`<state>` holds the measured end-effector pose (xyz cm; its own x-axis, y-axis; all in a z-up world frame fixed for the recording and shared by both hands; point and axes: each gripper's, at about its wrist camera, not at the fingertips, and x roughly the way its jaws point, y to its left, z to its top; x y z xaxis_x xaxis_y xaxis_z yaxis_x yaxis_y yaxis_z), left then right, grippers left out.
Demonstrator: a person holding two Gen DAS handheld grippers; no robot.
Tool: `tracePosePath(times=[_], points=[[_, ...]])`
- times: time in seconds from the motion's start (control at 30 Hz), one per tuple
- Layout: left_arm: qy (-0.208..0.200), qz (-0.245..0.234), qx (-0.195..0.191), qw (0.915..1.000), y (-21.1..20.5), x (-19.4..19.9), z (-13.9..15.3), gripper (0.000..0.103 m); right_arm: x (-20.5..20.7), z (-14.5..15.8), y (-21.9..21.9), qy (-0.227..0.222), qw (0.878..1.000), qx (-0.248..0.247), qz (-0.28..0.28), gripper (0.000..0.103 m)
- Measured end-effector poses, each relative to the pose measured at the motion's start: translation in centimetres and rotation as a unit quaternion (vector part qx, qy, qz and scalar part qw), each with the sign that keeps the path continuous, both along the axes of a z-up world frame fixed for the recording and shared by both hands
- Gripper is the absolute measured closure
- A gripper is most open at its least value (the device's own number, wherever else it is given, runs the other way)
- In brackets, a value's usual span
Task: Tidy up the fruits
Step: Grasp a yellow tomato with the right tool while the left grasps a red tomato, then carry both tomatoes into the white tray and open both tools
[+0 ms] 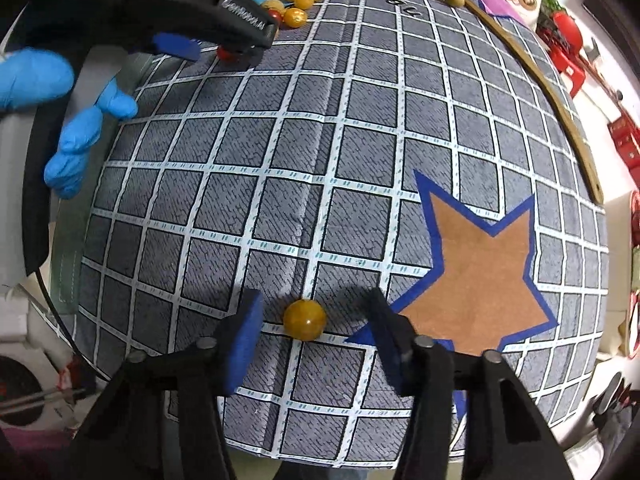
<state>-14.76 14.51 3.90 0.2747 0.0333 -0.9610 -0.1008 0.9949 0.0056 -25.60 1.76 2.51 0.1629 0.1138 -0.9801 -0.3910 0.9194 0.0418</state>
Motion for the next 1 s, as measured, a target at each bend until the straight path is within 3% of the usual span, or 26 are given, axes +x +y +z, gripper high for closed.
tracePosePath(times=[0.03,0.1,0.13,0.3,0.67,1.0], points=[[0.000,-0.002,-0.004,1.0000,-0.1,0.0,0.1,0.059,-0.6,-0.1,0.5,-0.002,1.000,-0.002,0.002,0.062],[-0.001,-0.011,-0.004,0.9999,-0.6,-0.1,0.2,0.080,-1.2,0.0,1.2,-0.001,1.000,-0.003,0.009,0.076],[0.001,-0.015,-0.007,0.9999,-0.8,-0.1,0.3,0.080,-1.5,0.1,1.5,0.002,1.000,0.000,0.010,0.081],[0.005,-0.012,-0.011,0.9999,-1.0,-0.6,0.6,0.080,-1.2,0.5,1.4,0.027,0.998,0.049,-0.010,0.081],[-0.004,0.004,-0.013,0.9999,1.0,-2.5,2.7,0.080,1.3,2.2,0.7,0.035,0.995,0.080,-0.040,0.081],[-0.019,0.047,-0.021,0.9985,5.3,-6.3,5.3,0.080,4.5,4.2,-0.4,0.029,0.993,0.100,-0.048,0.081]])
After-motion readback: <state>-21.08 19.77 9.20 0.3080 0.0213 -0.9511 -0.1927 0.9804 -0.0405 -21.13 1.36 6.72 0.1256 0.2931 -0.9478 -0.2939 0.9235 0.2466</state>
